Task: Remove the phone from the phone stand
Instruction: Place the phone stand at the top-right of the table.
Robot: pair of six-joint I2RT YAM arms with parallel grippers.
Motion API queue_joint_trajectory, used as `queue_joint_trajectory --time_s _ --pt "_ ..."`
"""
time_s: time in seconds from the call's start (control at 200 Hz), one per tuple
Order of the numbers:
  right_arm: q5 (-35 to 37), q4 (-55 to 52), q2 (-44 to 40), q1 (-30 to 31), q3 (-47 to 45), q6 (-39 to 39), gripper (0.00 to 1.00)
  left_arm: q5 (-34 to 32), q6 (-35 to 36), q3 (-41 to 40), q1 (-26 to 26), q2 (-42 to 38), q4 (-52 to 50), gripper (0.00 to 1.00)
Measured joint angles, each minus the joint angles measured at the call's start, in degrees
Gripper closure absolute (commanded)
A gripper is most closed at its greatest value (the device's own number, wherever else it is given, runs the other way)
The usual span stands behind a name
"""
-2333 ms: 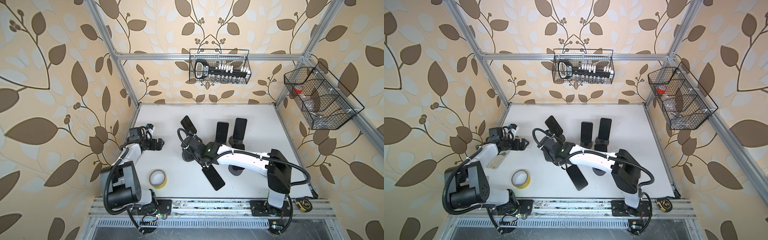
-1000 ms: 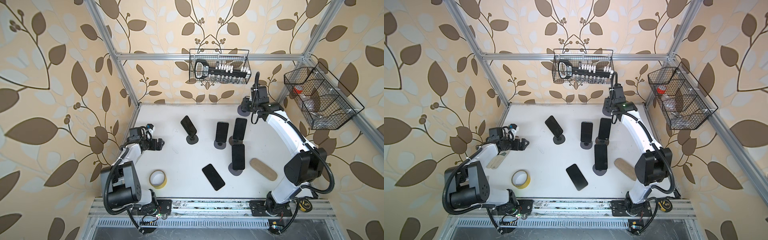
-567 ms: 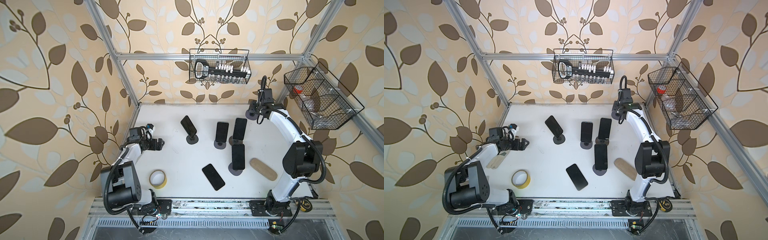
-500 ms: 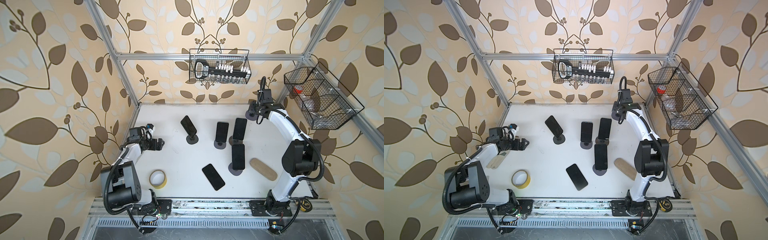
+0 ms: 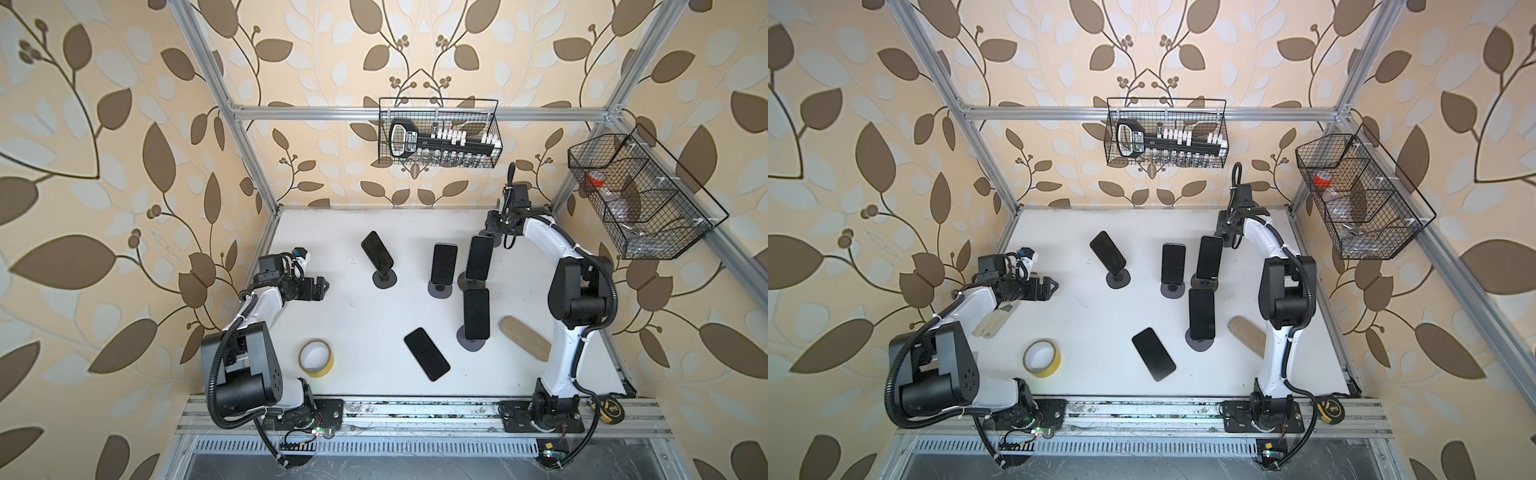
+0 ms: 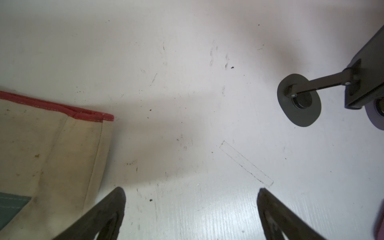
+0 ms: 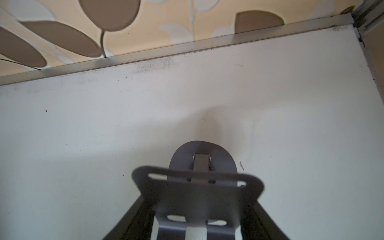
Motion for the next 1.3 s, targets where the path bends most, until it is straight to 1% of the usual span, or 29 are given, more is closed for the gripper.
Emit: queue_joint_trajectory --time_s 0.35,0.525,0.565,0.615,0.7,0.905,1.06,1.299 --pt "-4.94 0.28 5.79 -0.33 1.95 -4.02 0.43 0.0 0.0 0.61 0.0 0.31 -0.2 0.01" --pt "-6.27 -0.66 7.87 -0.22 3.82 -5.77 0.42 0.0 0.0 0.63 0.0 0.35 -0.48 0.01" --pt "-6.38 -0.79 7.89 -0.13 4.02 -5.99 0.41 0.0 0.0 0.63 0.0 0.37 -0.57 0.01" --pt "-6.56 -1.01 7.89 0.0 4.24 -6.21 0.36 0.0 0.0 0.63 0.0 0.42 -0.61 0.01" --pt "-6.78 -1.03 7.89 0.26 4.35 -6.62 0.32 0.0 0.0 0.63 0.0 0.44 -0.7 0.01" --pt "-7.13 -1.18 7.89 0.52 4.35 -6.97 0.31 0.0 0.0 0.63 0.0 0.44 -0.79 0.01" --pt "-7.28 -1.44 7.87 0.26 4.35 -6.49 0.27 0.0 0.0 0.63 0.0 0.44 -0.76 0.01" --pt "-11.23 -1.11 6.6 -2.23 4.35 -3.8 0.21 0.0 0.0 0.63 0.0 0.44 -0.79 0.01"
